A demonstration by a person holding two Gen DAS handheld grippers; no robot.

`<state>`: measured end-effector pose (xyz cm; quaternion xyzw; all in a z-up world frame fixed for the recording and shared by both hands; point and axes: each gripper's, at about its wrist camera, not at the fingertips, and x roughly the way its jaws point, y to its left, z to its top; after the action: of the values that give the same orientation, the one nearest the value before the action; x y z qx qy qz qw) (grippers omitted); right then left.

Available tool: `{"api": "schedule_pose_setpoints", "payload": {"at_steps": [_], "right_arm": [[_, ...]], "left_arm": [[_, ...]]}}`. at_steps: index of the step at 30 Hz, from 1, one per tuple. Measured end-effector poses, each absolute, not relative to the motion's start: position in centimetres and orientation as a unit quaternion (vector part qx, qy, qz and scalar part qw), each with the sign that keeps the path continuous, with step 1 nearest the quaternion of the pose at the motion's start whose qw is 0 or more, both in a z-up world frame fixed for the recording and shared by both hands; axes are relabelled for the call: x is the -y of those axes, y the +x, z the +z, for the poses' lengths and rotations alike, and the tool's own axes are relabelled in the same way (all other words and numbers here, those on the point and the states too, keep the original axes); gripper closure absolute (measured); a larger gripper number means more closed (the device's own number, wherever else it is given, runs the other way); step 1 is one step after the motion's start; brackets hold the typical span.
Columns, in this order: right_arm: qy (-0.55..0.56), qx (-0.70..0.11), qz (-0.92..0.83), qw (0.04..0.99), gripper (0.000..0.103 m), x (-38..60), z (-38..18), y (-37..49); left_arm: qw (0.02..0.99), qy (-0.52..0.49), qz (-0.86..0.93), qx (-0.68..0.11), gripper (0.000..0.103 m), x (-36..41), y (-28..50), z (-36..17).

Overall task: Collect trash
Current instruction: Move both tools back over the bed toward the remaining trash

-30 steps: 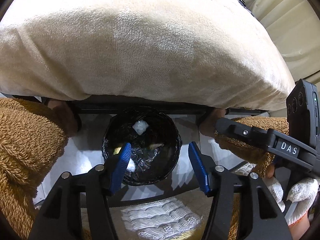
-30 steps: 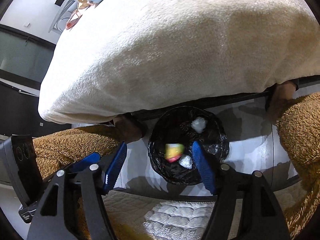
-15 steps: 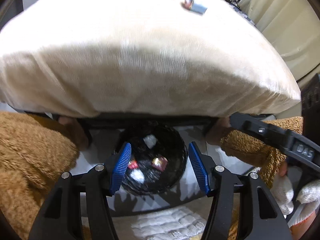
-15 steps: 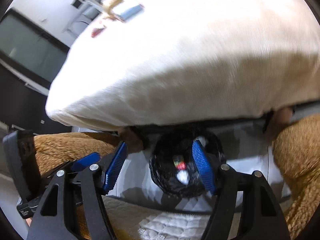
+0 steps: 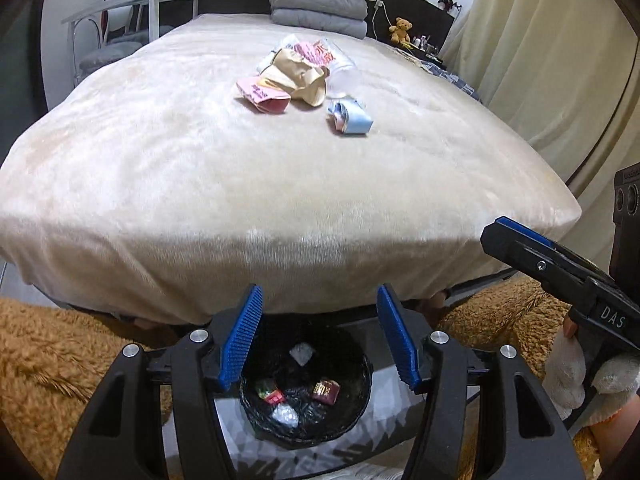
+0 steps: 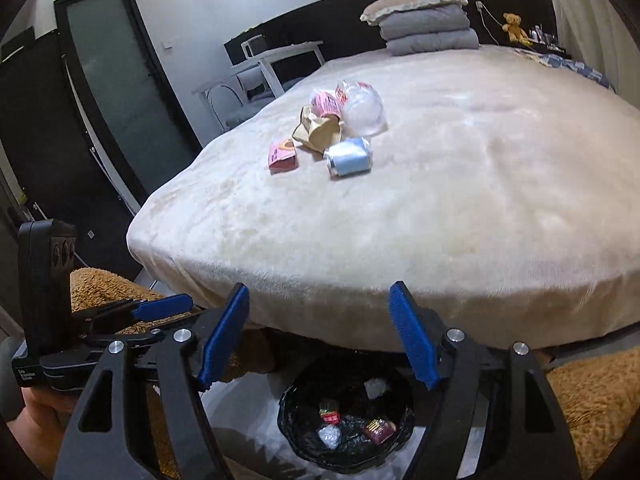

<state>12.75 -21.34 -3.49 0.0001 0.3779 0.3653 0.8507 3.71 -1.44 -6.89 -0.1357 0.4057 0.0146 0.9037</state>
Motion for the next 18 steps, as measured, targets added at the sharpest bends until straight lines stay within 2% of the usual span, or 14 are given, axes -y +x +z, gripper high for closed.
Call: {"api": "schedule_pose_setpoints", "payload": {"at_steps": [3,14,18], "right_arm": [[-0.011,-0.370,0.368,0.853,0.031,20.8,-2.5,14.0],[-0.042,-0.377,0.369,0.849,0.020,18.2,-2.1,20.9],[-0.058,-0.381,0.376,0.843,0.019,16.5,-2.6,22.7]], "left_arm": [[0.911,-0.124,0.013,-0.394,0.039,0.8,4.3,-5.7],[0.908,-0.164,0.002,-0.385,0.039,-4.0,9.3,-3.5],[0.904,-0.185,-0.002,-0.386,0.038,-5.7,11.7,-3.2]]}}
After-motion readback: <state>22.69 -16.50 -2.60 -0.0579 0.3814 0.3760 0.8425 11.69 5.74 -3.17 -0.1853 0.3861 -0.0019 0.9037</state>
